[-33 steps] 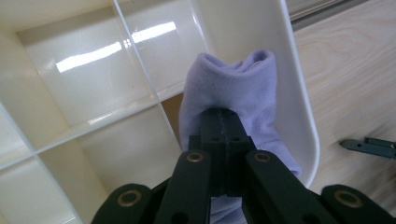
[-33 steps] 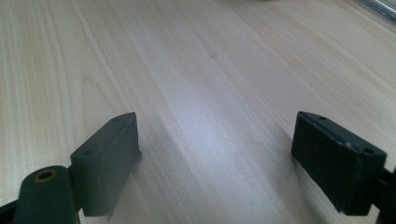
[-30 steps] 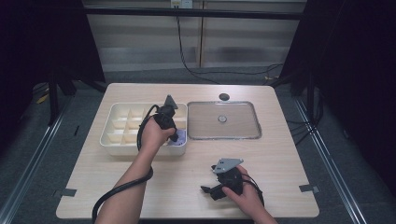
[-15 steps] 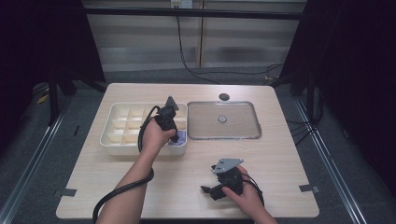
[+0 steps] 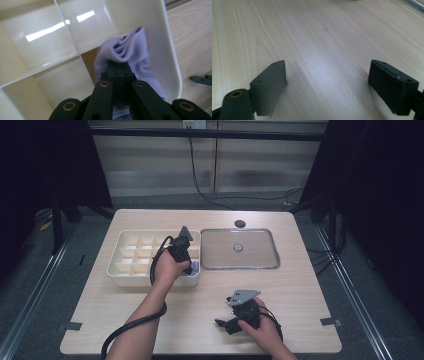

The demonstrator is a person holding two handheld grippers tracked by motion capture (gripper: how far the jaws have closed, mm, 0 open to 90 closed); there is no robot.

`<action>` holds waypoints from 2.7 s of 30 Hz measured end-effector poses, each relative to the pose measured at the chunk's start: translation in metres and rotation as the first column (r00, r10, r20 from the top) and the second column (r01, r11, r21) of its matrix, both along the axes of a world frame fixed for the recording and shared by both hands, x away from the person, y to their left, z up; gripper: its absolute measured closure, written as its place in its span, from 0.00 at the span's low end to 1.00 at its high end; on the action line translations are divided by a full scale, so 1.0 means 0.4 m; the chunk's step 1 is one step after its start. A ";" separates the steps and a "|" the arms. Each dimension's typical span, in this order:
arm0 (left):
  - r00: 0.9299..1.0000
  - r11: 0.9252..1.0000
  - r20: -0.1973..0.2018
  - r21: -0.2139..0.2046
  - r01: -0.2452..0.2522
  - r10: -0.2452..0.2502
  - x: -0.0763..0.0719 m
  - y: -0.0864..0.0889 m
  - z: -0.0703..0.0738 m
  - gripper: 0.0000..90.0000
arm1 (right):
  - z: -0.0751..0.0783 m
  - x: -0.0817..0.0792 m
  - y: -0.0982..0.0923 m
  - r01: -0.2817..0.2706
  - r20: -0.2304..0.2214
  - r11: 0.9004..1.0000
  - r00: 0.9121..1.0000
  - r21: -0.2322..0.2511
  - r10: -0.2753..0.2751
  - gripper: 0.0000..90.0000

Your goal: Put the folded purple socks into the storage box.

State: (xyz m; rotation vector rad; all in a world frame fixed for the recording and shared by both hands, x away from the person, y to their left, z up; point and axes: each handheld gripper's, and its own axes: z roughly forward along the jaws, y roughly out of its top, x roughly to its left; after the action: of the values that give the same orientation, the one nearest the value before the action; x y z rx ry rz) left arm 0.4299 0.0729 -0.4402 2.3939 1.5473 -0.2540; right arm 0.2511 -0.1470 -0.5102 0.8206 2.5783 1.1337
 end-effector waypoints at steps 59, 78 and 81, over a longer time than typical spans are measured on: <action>0.997 0.998 0.063 -0.059 -0.035 0.039 -0.017 0.036 0.077 0.75 | 0.000 0.004 0.004 -0.009 0.000 1.000 1.000 -0.001 0.009 0.15; 0.994 0.997 0.111 -0.074 -0.012 0.020 -0.053 0.082 0.127 0.51 | 0.000 0.004 0.004 -0.009 0.000 1.000 1.000 -0.001 0.009 0.15; 0.993 0.997 0.118 -0.080 -0.018 0.028 -0.060 0.085 0.131 0.48 | 0.000 0.004 0.004 -0.009 0.000 1.000 1.000 -0.001 0.009 0.15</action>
State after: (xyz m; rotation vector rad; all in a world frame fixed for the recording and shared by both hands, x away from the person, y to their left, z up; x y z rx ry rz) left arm 0.4059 0.1069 -0.3879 2.2860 1.4828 -0.1607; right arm 0.2528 -0.1453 -0.5102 0.8092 2.5846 1.1349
